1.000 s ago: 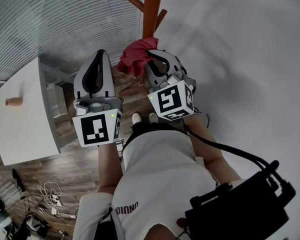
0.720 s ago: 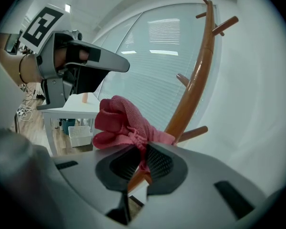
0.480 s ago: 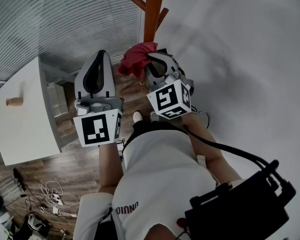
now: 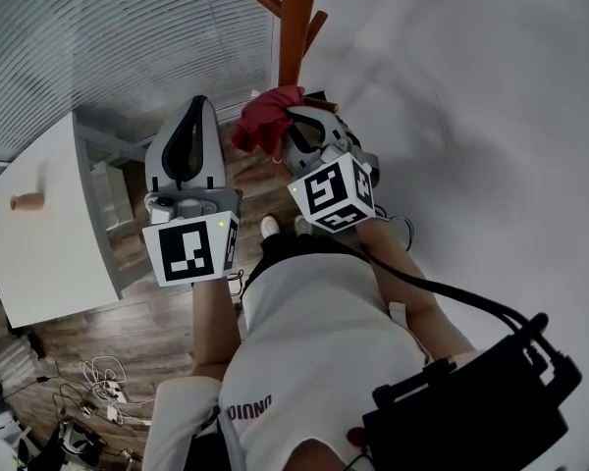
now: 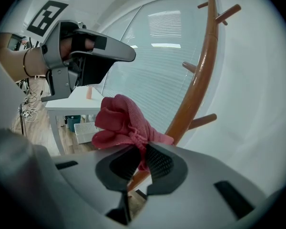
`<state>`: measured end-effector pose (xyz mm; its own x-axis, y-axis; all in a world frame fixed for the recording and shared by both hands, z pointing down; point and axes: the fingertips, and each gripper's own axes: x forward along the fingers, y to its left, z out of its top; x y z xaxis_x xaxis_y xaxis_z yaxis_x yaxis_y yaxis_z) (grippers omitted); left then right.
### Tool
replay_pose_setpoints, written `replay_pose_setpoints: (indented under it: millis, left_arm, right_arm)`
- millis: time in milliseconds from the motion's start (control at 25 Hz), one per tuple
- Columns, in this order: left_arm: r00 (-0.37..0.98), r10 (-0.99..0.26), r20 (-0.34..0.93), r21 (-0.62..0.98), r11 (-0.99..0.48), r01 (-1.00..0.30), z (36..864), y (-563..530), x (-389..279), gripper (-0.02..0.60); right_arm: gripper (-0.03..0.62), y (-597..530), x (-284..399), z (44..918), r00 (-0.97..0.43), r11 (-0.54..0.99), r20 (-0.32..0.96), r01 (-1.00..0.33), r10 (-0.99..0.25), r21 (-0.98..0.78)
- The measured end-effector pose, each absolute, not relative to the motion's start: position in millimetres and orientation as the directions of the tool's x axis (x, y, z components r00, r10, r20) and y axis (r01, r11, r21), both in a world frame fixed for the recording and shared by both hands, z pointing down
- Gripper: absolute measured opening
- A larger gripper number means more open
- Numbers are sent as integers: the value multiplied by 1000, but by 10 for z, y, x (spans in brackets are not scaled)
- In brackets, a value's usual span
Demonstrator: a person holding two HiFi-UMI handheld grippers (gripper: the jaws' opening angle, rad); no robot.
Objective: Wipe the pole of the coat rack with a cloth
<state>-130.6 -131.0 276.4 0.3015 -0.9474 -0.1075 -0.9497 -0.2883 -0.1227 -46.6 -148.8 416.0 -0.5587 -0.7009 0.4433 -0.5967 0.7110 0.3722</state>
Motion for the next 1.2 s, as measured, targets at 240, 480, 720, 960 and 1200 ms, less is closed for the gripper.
replay_pose_setpoints:
  millis: [240,480,720,960,1200]
  left_arm:
    - [303,-945,-122,-140,-286,-948,2731,-1329,-1268,14]
    - [314,-938,-147,-149,-293,-944,2614,-1329,-1217,14]
    - [320,-929,-187,-165,-292,-942,2421,-1314,-1180,14]
    - [329,-917,-226,-184,-291,-939,2227,-1248,-1100,14]
    - [325,-913,-246,-187,-285,-940,2151,-1202,-1069,14]
  right_arm:
    - [46,-1463,-424,4102,-584,724,432,-597,-687,345]
    - [46,-1419,-262,3811,-608,706,360,-630,-708,324]
    - [46,-1440,-6,3288,-604,640,213,-713,-768,287]
    - [46,-1465,264,2636,-573,546,-26,-794,-819,267]
    - [46,-1454,546,2447,-496,466,-65,-847,-866,255]
